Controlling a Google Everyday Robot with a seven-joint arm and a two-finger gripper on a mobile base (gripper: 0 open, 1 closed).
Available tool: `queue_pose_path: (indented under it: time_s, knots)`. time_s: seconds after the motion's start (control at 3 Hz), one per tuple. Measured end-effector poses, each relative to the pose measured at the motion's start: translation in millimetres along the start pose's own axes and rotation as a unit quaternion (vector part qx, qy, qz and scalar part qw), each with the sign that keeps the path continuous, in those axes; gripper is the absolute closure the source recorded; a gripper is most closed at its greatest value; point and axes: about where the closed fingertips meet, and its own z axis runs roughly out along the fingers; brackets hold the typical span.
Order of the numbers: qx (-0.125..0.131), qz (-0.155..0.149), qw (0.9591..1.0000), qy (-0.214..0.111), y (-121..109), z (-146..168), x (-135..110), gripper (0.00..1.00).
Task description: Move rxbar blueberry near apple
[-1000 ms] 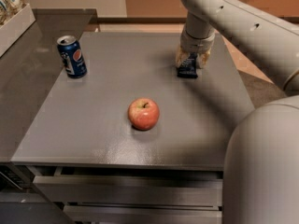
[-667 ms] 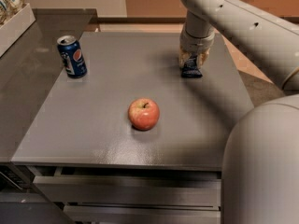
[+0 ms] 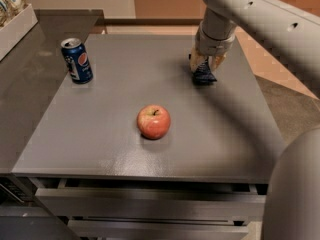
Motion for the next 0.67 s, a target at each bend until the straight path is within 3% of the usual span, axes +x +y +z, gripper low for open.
queue_pose_path:
  time_s: [0.33,0.67]
  knots:
    - [-0.033,-0.04,0.9985,-0.019,15,-27,12,1.0]
    - [-0.065,-0.077,0.9945,-0.028,39,-43,20,1.0]
